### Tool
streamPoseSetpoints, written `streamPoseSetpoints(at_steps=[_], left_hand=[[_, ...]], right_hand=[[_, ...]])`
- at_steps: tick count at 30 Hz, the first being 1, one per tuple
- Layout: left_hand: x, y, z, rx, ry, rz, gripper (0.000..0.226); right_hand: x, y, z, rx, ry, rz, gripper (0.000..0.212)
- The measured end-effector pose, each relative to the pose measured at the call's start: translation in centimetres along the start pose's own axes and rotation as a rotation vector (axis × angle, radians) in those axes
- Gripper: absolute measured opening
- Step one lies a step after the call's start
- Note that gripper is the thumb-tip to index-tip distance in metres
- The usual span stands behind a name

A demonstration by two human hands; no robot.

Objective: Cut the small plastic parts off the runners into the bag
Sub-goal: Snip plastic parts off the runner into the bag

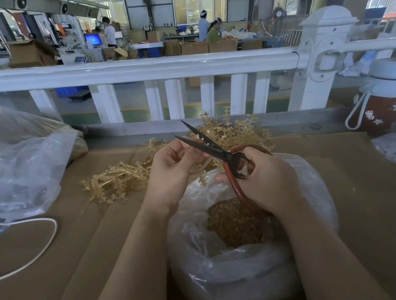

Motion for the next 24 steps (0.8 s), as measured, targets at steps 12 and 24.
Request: streamPoseSetpoints(at_steps=[12,24], left_hand=[[-0.09,-0.13,0.35,-0.003,0.024,0.007,0.014],[-0.55,-0.08,0.71,-0.050,0.121,-0.054,0.009]], right_hand=[[0.03,0.06,0.13,0.002,-0.026,-0.022,0.050],[0.20,0.02,-0.02,0.006,-0.025,-0.013,0.066]])
Point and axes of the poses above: each hand's wrist, its own y-axis away from the middle knuckle, its own x-axis out of the palm, z = x × y, the point moved 3 cm from there along -y, towards the middle knuckle, and after that the axes turned 12 degrees about z, right-handed, at the moved point
